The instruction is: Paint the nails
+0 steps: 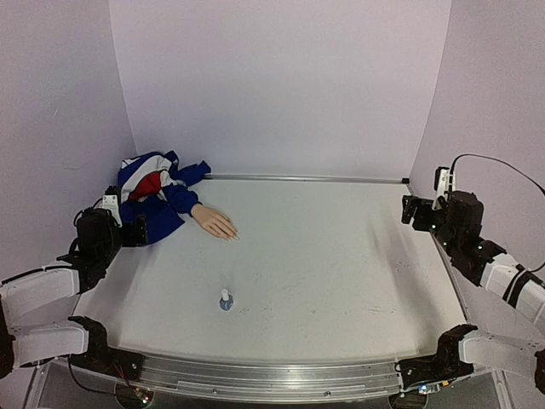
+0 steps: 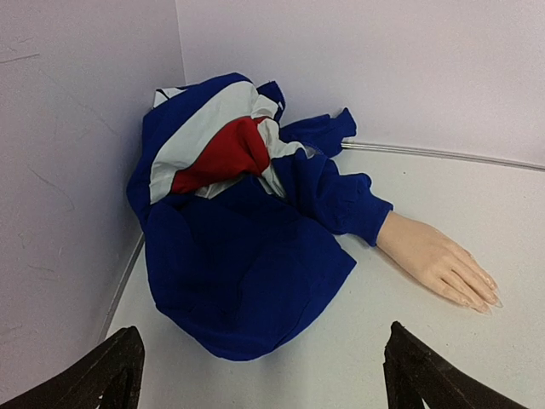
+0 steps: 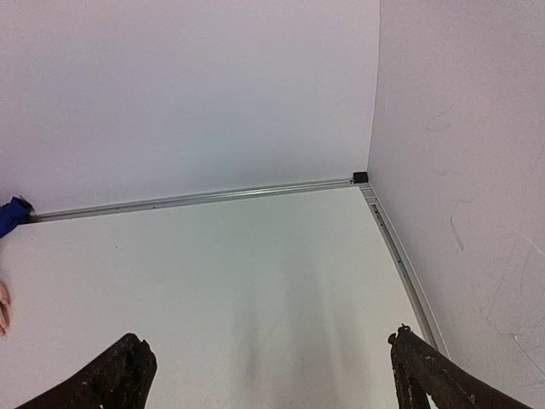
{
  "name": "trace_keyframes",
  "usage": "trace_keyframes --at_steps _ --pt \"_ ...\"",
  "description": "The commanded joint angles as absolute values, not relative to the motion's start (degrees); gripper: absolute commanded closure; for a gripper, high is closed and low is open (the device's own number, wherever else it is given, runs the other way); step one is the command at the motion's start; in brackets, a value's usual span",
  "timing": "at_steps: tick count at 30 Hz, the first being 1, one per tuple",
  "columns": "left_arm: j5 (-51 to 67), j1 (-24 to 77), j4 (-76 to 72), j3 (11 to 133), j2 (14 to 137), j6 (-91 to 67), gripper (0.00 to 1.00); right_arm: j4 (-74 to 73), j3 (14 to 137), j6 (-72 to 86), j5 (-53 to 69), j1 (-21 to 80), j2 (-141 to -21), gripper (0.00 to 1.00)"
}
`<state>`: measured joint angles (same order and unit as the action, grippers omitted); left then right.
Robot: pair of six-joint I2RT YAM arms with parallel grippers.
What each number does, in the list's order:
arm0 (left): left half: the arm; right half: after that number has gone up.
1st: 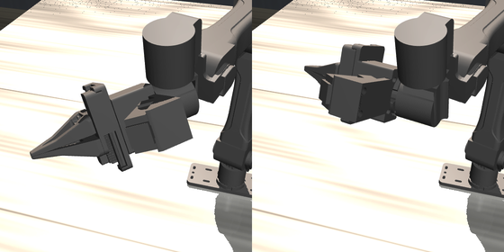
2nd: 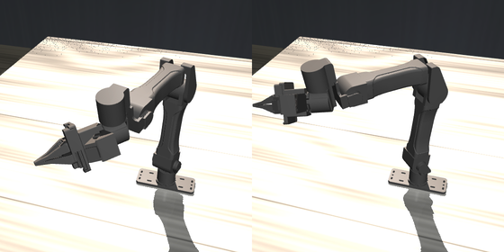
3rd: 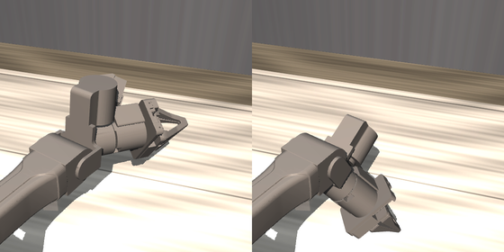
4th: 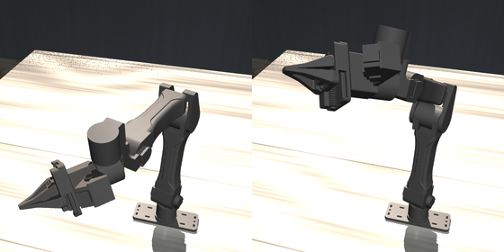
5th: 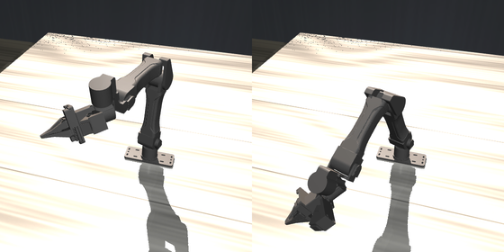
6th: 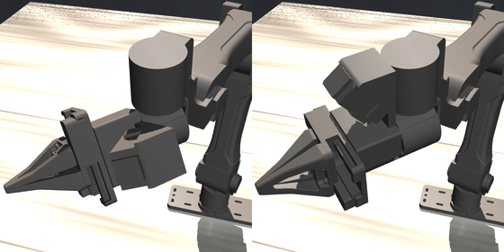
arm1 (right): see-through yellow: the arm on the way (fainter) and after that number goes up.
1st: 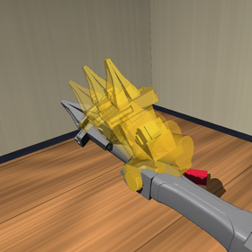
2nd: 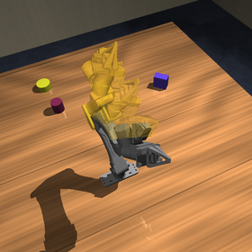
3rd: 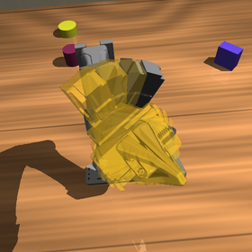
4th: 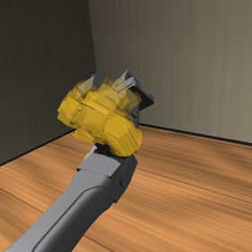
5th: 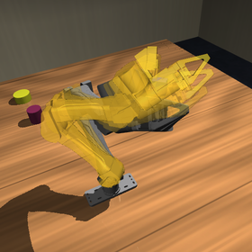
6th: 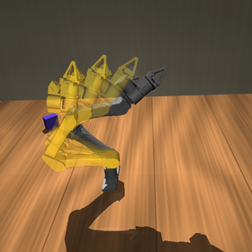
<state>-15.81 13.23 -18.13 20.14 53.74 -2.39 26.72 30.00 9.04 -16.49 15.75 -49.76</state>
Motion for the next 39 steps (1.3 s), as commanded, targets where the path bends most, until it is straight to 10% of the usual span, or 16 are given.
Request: trace_keyframes --at_steps 1,22,39 --pt "-10.5 11.1 -11.9 25.9 52.7 -7.2 0.01 26.1 33.3 10.8 -15.8 14.3 -50.8 0.02" --pt "13.6 24.7 17.4 43.3 58.7 -23.6 0.01 17.8 44.2 13.6 7.5 10.0 -59.8 0.02" --pt "0.0 52.5 34.2 56.4 77.1 -28.0 0.13 19.0 46.9 16.7 6.3 26.1 -67.0 0.02"
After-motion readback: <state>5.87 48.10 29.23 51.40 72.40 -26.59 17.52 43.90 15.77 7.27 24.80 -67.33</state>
